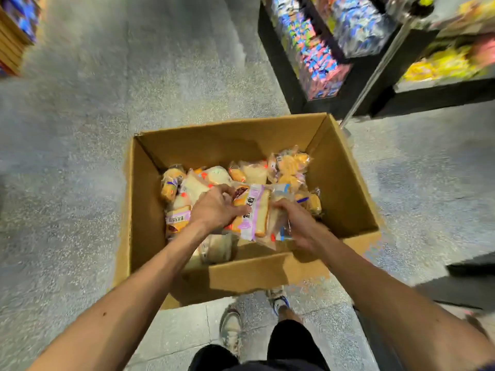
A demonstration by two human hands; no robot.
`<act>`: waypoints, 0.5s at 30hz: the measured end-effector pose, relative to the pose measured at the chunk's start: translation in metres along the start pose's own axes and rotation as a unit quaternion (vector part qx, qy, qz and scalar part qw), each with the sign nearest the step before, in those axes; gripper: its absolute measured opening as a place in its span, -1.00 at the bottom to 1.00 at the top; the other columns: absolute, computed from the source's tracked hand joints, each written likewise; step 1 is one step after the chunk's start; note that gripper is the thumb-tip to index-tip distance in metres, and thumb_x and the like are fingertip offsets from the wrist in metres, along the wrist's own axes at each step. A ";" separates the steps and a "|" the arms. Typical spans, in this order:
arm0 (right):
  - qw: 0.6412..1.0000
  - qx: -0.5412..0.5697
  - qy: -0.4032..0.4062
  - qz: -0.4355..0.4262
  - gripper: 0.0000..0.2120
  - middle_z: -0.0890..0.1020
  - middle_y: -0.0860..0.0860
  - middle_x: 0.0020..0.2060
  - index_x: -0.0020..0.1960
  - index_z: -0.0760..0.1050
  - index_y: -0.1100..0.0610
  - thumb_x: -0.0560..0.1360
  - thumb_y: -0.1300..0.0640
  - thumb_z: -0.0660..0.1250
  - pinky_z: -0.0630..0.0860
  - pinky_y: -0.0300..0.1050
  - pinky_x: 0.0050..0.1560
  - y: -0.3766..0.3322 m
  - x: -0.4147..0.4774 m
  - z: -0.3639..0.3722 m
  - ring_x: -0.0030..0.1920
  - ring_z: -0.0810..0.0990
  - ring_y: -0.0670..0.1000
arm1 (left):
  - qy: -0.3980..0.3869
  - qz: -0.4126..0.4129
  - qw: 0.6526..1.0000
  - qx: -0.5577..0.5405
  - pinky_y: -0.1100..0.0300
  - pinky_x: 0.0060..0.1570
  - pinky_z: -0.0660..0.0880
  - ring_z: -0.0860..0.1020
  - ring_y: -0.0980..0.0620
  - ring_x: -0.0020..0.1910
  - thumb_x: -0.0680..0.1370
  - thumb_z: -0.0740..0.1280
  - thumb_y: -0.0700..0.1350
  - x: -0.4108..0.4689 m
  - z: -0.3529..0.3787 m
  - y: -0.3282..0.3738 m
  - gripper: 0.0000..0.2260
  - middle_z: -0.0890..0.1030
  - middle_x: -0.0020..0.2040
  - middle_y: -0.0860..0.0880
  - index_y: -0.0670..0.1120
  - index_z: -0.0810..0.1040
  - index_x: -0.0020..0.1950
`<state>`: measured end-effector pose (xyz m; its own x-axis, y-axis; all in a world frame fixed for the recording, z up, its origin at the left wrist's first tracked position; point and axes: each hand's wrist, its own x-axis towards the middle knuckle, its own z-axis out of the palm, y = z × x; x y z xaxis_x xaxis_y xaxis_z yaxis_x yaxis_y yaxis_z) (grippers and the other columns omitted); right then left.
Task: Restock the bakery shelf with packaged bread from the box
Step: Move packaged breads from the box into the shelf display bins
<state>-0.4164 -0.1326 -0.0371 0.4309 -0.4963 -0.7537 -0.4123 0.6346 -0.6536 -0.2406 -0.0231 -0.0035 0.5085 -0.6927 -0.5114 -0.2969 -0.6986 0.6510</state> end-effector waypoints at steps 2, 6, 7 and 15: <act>0.997 0.056 -0.003 -0.044 -0.63 0.68 0.07 -0.16 0.26 0.55 0.09 0.57 -0.09 0.26 0.53 -0.06 -0.14 -0.002 -0.037 -0.004 -0.12 0.63 0.09 | 0.016 0.046 0.996 0.071 0.10 -0.08 0.44 0.58 -0.09 -0.01 0.32 0.55 0.24 -0.026 -0.003 0.025 -0.52 0.56 -0.18 0.03 0.08 0.54 0.13; 0.984 0.104 0.023 -0.145 -0.43 0.68 0.01 0.15 0.32 0.52 -0.04 0.42 -0.31 0.39 0.56 0.16 0.15 -0.006 -0.107 -0.024 0.17 0.65 0.10 | 0.015 0.145 0.981 0.125 0.15 -0.10 0.36 0.52 0.00 -0.05 0.35 0.53 0.23 -0.077 0.002 0.086 -0.54 0.53 -0.26 0.12 0.12 0.53 0.16; 0.977 0.123 0.036 -0.169 -0.39 0.67 0.06 0.17 0.33 0.52 0.04 0.39 -0.25 0.46 0.58 0.18 0.14 -0.005 -0.125 -0.031 0.18 0.64 0.13 | 0.010 0.170 0.975 0.140 0.16 -0.10 0.36 0.53 -0.02 -0.02 0.35 0.53 0.23 -0.089 0.008 0.101 -0.53 0.52 -0.26 0.13 0.11 0.55 0.18; 0.928 0.165 0.239 -0.234 -0.57 0.73 0.08 -0.05 0.12 0.61 0.13 0.30 0.09 0.62 0.65 0.19 -0.04 0.034 -0.276 -0.140 -0.06 0.72 0.11 | -0.212 0.335 0.912 0.107 0.10 0.06 0.54 0.62 -0.09 0.07 0.28 0.66 0.00 -0.194 0.082 0.218 -0.44 0.67 0.08 -0.10 -0.07 0.59 0.22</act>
<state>-0.6618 -0.0575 0.1388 0.0632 -0.9193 -0.3885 0.0335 0.3910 -0.9198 -0.4705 -0.0564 0.1914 -0.1890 -0.9525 -0.2388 -0.5996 -0.0807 0.7962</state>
